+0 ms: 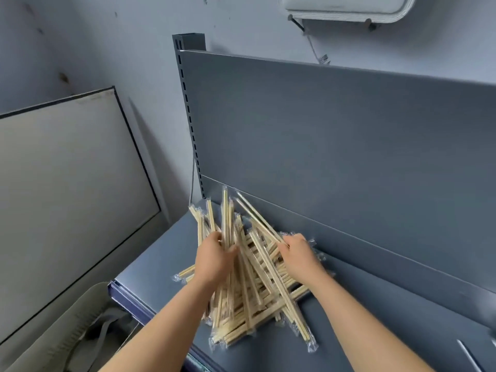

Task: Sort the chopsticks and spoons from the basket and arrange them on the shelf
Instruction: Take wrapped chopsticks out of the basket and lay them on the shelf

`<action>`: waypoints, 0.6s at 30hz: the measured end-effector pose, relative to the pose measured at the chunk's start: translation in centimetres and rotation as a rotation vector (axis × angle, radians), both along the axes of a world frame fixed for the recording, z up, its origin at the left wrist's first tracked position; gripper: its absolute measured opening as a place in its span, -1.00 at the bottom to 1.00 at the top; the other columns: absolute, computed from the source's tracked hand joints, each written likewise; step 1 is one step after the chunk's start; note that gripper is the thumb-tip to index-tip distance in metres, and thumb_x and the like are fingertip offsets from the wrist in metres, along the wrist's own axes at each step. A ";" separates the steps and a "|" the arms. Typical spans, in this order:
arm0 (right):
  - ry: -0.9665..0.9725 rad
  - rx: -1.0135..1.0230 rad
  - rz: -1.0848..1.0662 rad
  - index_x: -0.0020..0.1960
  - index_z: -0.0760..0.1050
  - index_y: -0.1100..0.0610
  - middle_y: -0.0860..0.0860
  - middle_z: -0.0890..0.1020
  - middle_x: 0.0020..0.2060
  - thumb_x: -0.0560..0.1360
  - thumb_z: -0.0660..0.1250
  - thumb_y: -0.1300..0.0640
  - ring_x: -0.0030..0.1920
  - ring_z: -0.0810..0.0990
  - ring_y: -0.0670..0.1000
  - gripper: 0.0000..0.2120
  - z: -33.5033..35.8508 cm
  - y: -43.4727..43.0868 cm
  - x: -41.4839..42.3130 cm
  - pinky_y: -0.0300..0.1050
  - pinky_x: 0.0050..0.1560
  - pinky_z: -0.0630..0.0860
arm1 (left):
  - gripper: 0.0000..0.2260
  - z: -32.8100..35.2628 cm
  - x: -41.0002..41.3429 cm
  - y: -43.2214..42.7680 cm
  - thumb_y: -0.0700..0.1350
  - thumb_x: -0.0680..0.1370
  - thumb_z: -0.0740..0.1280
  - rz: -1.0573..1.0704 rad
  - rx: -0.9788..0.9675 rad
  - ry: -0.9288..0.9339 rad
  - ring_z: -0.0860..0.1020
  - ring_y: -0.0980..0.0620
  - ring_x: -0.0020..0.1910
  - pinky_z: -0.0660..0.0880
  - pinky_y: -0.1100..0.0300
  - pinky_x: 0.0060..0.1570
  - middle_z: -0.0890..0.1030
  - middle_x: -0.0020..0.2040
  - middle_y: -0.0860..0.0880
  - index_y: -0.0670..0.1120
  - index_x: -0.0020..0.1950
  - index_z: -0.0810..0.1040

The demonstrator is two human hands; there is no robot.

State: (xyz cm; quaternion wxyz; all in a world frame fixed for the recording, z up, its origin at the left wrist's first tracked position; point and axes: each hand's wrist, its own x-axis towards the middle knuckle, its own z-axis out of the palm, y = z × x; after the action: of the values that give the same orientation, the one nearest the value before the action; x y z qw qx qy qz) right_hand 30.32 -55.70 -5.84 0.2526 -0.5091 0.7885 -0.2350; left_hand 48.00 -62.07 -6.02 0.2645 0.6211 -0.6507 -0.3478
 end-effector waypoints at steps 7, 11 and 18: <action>0.087 0.070 -0.150 0.47 0.31 0.05 0.02 0.37 0.36 0.60 0.07 0.32 0.37 0.27 0.05 -0.53 -0.8 2.1 1.8 0.00 0.42 0.23 | -0.56 -0.4 1.5 -1.0 -0.03 0.55 0.35 -0.199 -0.015 -0.072 0.50 -0.04 0.05 0.41 0.17 0.00 0.45 0.28 -0.10 -0.14 0.38 0.38; 0.087 0.056 -0.146 0.49 0.29 0.10 0.00 0.33 0.42 0.59 0.17 0.26 0.42 0.26 0.04 -0.53 -0.8 3.3 3.1 -0.03 0.47 0.21 | -0.61 -0.4 2.9 -0.4 -0.02 0.57 0.28 -0.331 -0.089 -0.226 0.40 -0.14 0.25 0.38 0.07 0.19 0.40 0.32 -0.13 -0.13 0.36 0.38; -0.036 -0.188 -0.470 0.38 0.45 0.07 -0.03 0.52 0.32 0.58 0.26 0.11 0.26 0.49 -0.03 -0.63 1.2 8.4 4.8 -0.24 0.15 0.34 | -0.62 1.1 3.8 0.8 0.01 0.57 0.28 -0.557 -0.270 -0.173 0.39 -0.08 0.31 0.36 0.04 0.29 0.47 0.32 -0.05 -0.05 0.37 0.44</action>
State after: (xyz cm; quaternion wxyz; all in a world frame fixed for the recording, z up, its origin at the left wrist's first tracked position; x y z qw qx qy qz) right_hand 35.12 -47.31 -4.66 0.1569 -0.3288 0.8552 -0.3685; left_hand 51.77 -61.26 -4.89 0.1829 0.4058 -0.8559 -0.2632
